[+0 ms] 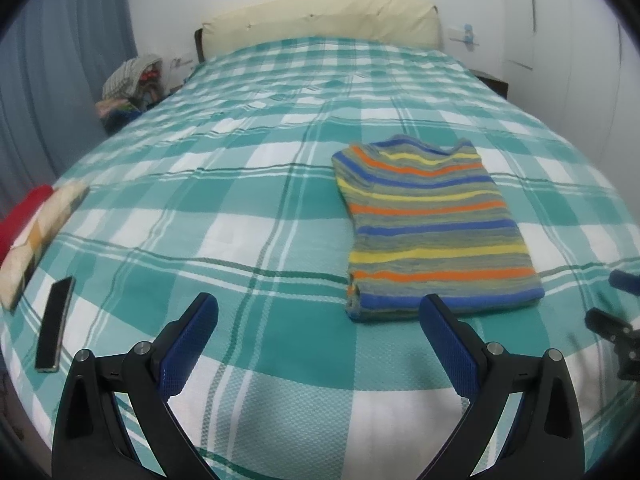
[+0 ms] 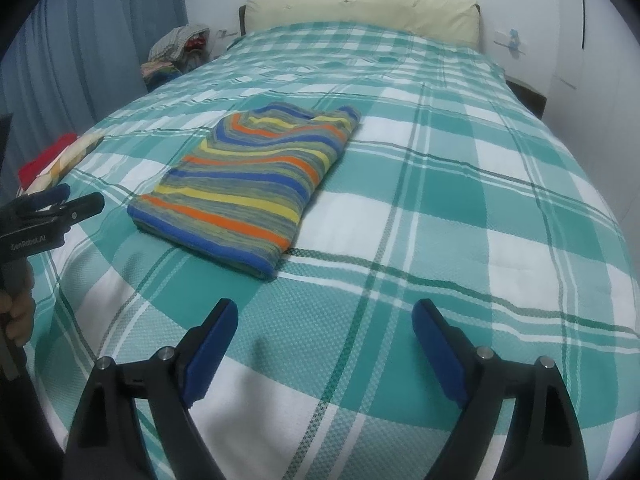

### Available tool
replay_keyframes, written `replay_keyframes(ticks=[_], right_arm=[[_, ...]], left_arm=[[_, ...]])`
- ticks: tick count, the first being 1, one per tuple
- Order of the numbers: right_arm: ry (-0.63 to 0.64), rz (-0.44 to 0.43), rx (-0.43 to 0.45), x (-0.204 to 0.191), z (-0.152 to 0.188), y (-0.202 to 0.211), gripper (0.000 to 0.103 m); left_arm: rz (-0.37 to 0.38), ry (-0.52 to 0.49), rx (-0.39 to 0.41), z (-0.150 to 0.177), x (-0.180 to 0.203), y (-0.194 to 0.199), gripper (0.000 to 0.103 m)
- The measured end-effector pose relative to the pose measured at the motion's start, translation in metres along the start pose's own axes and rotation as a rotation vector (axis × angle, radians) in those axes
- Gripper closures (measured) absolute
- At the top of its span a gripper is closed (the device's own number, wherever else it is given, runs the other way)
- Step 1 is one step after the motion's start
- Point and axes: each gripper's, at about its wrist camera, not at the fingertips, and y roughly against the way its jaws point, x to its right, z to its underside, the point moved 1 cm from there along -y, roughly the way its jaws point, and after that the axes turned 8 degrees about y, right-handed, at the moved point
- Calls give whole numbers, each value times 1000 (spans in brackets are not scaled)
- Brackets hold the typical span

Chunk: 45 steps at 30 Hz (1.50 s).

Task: Fold small clothes

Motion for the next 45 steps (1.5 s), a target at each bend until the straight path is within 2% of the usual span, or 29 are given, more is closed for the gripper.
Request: replay_keyframes(ticks=[16,37,39,42,44,45], right_arm=[[-2,3,-6,1,0,0,15],[6,5,-9,-1,1,0,15],[6,7,-8,0,1,1,15],[-7,-5,16,4,-2,2,15],[-68,-49,36,20,-14,-1,15],[-116,-87,53,31,-23,-5,15]], left_arm=[[-42,-42,32,1,5,3,2],[-57,-66,8,2,3,-4,2],[-22,-61,-12,-3,-1,-8,2],[108,-7,-64,-27,-18,-27,2],[224,55,-164,-49,-31,-59,2],[258,86,-204,-56,-34,-72,2]])
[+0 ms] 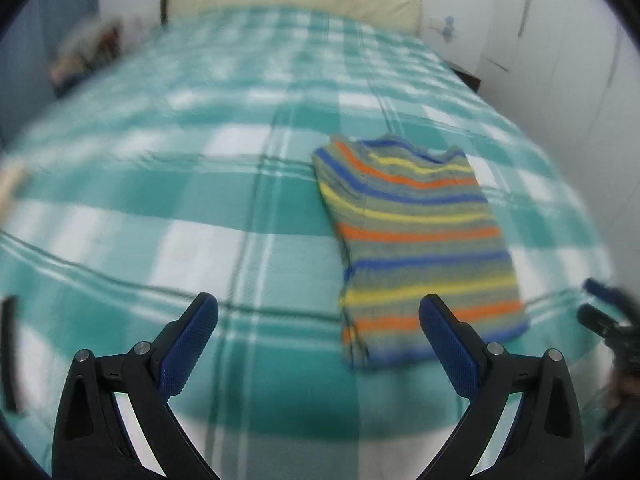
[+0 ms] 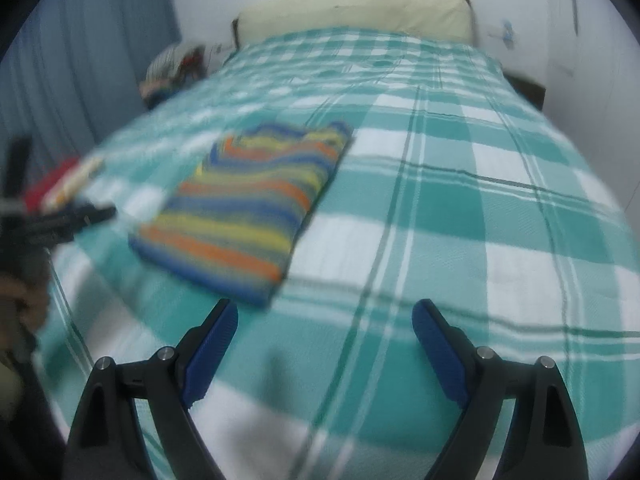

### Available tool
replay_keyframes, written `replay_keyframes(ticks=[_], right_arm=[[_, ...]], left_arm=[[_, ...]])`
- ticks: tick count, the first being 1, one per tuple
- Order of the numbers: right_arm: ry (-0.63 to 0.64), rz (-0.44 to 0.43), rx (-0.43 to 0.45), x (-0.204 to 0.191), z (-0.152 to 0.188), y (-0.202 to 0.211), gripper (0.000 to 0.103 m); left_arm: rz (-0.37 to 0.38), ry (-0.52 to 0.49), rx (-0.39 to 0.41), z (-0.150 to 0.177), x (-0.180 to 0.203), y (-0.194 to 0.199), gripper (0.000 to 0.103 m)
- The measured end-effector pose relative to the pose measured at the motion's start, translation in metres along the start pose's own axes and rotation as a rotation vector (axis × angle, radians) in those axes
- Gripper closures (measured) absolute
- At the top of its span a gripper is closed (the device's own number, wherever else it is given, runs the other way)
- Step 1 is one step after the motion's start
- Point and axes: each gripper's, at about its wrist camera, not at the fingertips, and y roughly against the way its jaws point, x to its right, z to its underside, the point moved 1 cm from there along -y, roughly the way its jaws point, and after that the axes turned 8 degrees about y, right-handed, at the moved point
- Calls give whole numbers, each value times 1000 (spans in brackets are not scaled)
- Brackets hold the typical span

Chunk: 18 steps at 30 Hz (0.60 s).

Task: Fold small clothes

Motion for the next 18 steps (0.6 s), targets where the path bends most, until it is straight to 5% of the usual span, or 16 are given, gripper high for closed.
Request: replay_keyframes(ticks=[5,11,13,14,16,18], right_arm=[[-142,-219,11,43,-50,-54,15],[-373,-483,-97,61,-68,-154,32],[-370,-508,-103,50,-78,-177,40],[-372,-521,-109,44,-82,-184,55],[-346,-493,-137,26,-89,-196,74],[-244,-405,-118,9,-98,-186,78]], left_arm=[[183,88,-178,-29,-12,-71,3],[316,96,-219,-41,1,-108,8],[333,91,-238,-44,10,-118,32],[324,88,-244,-45,14,-123,80],[324,125,-261,-50,15,-126,87],[333,103,-211,-52,17,-106,88]])
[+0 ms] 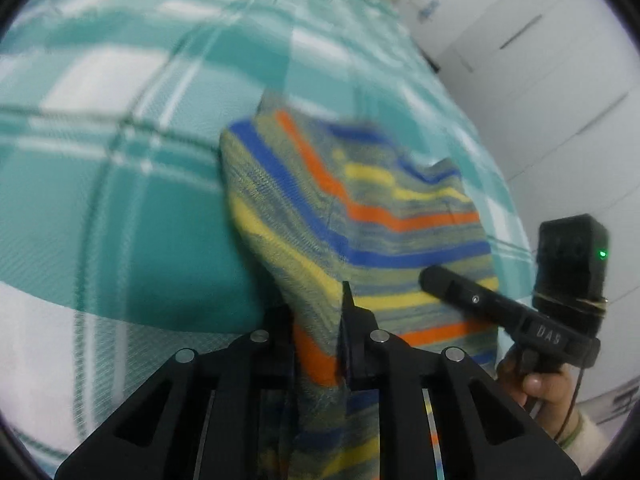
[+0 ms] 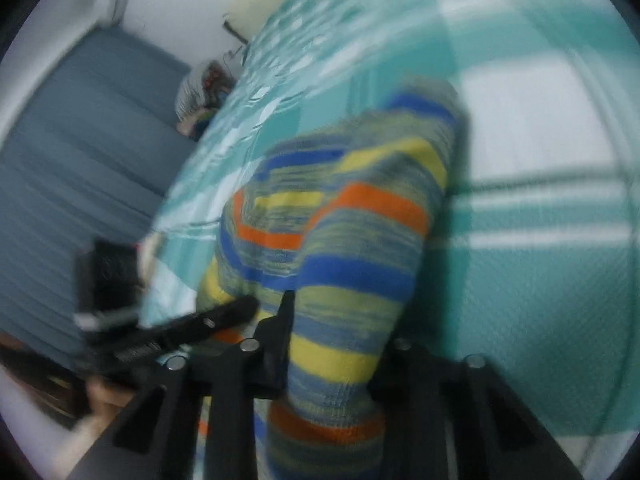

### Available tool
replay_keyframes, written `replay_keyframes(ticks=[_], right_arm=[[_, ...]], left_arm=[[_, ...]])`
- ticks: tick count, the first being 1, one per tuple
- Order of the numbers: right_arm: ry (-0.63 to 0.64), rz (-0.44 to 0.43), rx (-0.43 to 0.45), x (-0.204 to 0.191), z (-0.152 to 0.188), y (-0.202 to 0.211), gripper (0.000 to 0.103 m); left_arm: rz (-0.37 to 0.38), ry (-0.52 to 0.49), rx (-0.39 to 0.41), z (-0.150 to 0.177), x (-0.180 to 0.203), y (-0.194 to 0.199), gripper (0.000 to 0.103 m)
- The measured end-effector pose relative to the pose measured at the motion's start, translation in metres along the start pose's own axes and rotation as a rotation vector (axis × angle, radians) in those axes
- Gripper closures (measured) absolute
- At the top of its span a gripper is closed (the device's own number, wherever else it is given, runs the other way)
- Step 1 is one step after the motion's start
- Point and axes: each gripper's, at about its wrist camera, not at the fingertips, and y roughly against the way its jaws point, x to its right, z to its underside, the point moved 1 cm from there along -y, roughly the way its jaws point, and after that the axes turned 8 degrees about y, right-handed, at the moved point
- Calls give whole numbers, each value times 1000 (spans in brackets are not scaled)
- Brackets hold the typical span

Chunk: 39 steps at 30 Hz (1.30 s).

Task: Fold small clothes

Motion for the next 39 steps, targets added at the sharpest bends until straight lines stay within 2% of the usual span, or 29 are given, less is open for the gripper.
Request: replay_keyframes(ticks=[2,7,9,10,11,12,13,14,15,16,19,20,21,23,25,30,34,39], right_arm=[[92,10,35,-25,-5,17,79],[208,-58,115,-79,-24,67,79],[213,-83,135,-86,-34,78,78],[200,-83,139,-83,-37,79,77],[176,-65,139,-75,-39,76,69],[162,-29,125,-65,-38,73,43],[158,56,97,-52,-34,68,24],[160,166,71,-40,-26,65,4],[169,274,48,-28,-16,65,4],[192,389,12,-16,-3,70,4],[269,561,6,-12,30,102,4],[299,609,22,-20,38,114,4],[326,633,41,-30,44,124,4],[382,661,83,-59,57,144,3],[420,686,108,-86,66,159,3],[478,714,174,-146,88,188,1],[484,733,211,-168,102,196,1],[446,709,200,-171,111,188,1]], left_arm=[[15,-51,39,3,14,29,88],[17,-148,128,0,47,101,88],[-10,-165,170,-2,53,109,80],[-48,-158,184,-3,50,104,63],[-110,-157,190,-1,45,94,26],[-189,-154,198,3,39,83,7],[-310,-149,218,10,27,71,9],[-396,-151,222,18,20,64,15],[-474,-166,211,31,13,61,17],[-499,-185,212,39,13,62,18],[-582,-290,326,68,34,94,16],[-609,-317,370,74,47,106,8],[-623,-338,416,82,60,119,1],[-602,-370,514,95,88,146,0],[-564,-357,560,108,106,168,0],[-536,-222,469,132,115,179,0],[-514,-148,453,152,107,177,0],[-610,-207,476,159,102,165,0]])
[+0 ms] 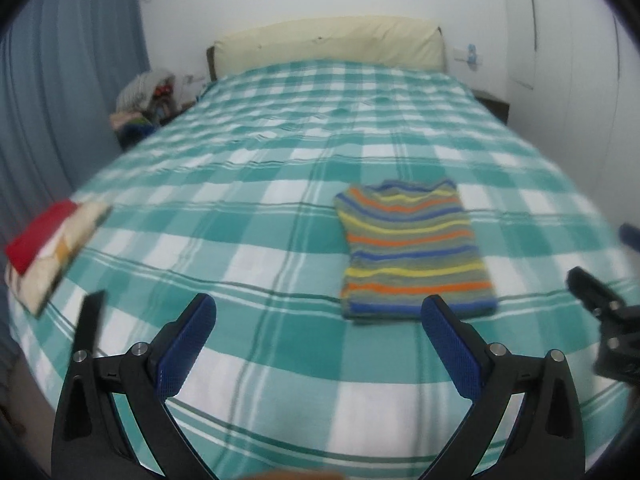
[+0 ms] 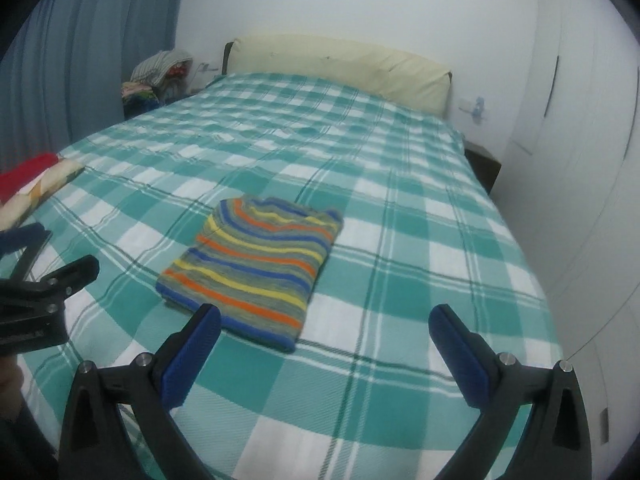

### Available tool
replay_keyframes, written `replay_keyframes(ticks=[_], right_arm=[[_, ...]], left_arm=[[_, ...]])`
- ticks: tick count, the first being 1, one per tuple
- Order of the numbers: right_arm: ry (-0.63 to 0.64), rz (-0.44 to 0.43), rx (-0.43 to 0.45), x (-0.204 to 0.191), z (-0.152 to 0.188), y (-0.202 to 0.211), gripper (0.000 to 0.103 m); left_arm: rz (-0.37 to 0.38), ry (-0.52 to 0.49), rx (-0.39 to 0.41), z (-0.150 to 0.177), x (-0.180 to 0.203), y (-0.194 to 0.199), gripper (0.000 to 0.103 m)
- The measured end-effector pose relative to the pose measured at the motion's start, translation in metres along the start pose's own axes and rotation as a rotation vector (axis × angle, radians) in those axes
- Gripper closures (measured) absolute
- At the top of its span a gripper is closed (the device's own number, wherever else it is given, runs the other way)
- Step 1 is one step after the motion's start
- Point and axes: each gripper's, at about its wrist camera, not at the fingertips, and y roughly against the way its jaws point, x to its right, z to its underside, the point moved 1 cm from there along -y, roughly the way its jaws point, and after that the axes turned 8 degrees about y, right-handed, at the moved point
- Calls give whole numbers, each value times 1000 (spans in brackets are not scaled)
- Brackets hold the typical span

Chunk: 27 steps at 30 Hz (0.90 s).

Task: Fold small clothes

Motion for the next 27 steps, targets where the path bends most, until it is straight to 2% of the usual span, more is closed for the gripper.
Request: replay_keyframes(ticks=[3,6,9,13,18,24,27], right_arm=[[-26,-21,-41,-1,11,-14,1],[-55,-65,-94,-1,22,-26,1],[-64,-63,-121,-1,26,-28,1],[-51,-41,-127,-3,27,-27,1],[-39,-23,-141,-3,31,-30,1],[-42,-19,-130,-3,30,-25,1],[-38,-21,-122,-4,29,-22,1]], left_arm=[[-15,-22,15,6,-4,-9,0],[12,-33,-37,7,-5,-16,0],[33,-31,-62,8,-4,-15,0],[64,-43,-83,11,2,-12,0],[58,-68,-93,14,9,-11,0],[114,-20,-129,15,4,-10,0],[114,-18,-125,16,5,-7,0]])
